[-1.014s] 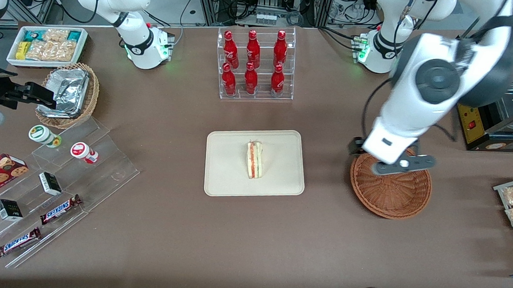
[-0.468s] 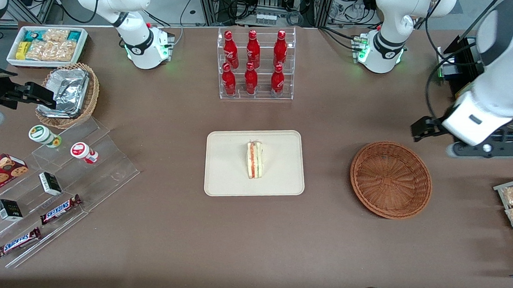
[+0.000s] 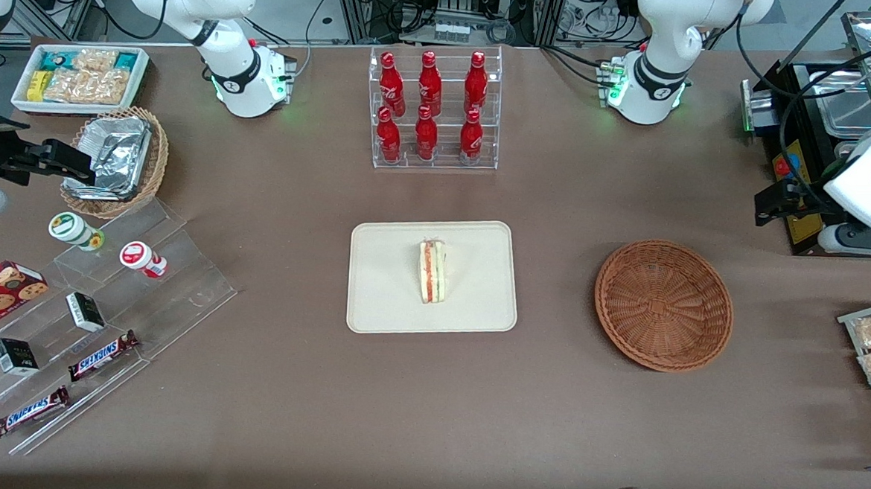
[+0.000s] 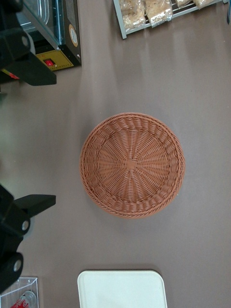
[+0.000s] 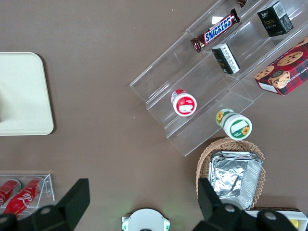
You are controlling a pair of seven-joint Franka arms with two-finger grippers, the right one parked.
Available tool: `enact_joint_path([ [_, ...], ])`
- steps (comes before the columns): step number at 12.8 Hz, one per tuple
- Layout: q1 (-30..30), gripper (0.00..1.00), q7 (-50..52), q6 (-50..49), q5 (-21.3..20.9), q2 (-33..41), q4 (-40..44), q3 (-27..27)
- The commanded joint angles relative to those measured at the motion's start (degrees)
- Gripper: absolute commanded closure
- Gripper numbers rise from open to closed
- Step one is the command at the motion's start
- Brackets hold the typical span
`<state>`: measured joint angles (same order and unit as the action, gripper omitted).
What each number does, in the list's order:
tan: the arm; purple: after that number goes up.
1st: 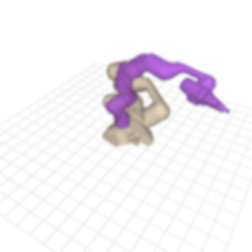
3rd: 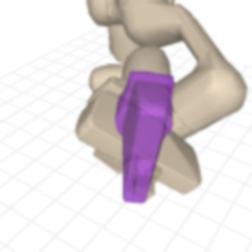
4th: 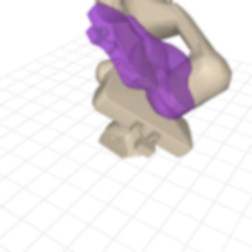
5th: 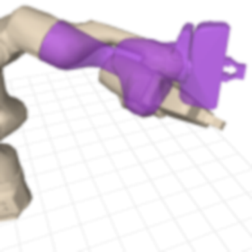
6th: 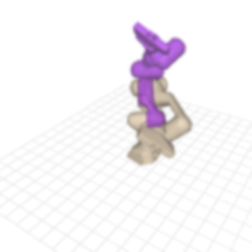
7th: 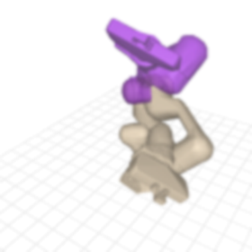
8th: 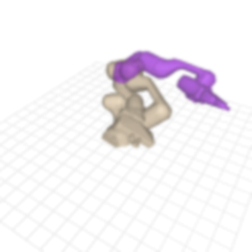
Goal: Place sandwich from basket to tray
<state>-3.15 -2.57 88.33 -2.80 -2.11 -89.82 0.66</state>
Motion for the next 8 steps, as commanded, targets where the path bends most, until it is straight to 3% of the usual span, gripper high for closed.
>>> enact_joint_path([
  [1, 2.96, 0.0, -3.66, -0.18, 0.95, 2.63, -1.41, -0.48],
  [8, 3.85, 0.0, -4.28, 0.43, 7.28, -1.84, 6.66, -0.66],
])
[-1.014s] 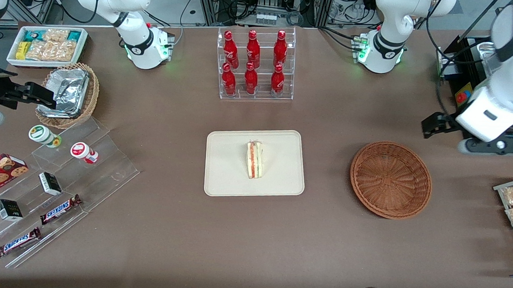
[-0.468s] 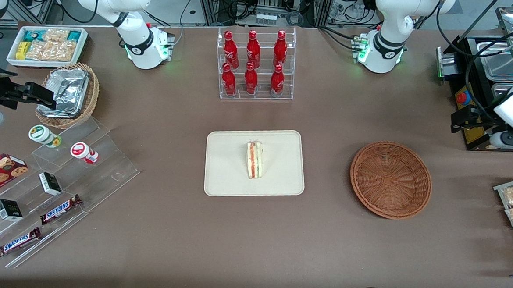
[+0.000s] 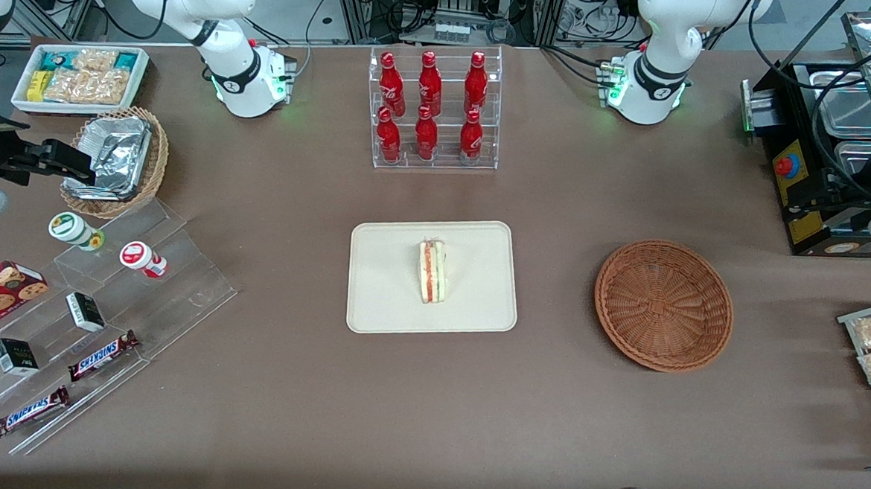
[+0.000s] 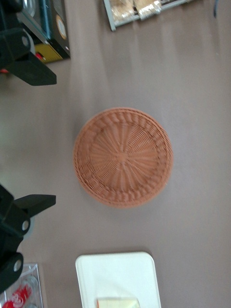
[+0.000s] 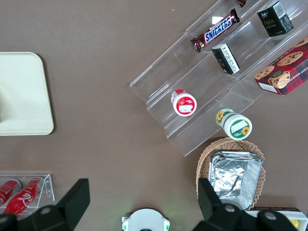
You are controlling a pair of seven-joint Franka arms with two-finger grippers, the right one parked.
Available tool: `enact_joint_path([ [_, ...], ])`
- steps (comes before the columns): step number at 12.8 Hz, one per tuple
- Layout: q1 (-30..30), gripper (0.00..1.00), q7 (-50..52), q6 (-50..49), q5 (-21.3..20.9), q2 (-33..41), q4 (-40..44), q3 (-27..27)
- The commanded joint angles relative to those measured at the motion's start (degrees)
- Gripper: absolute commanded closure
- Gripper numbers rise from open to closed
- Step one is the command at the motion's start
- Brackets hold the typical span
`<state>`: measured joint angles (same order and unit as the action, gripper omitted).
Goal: Place sandwich from basket to tray
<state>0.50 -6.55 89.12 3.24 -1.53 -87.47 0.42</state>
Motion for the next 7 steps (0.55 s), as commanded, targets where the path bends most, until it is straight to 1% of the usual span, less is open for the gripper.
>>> enact_joint_path([
  [1, -0.24, 0.0, 0.22, -0.26, 0.72, -3.21, 4.67, -0.6],
  [4, -0.33, 0.0, 3.12, -0.08, 0.63, -3.39, 4.68, -0.69],
  [6, -1.29, 0.0, 3.3, -0.17, -4.44, -3.39, 4.59, -1.39],
  [7, -1.56, 0.0, 3.56, -0.26, -4.56, -3.39, 4.59, -1.39],
])
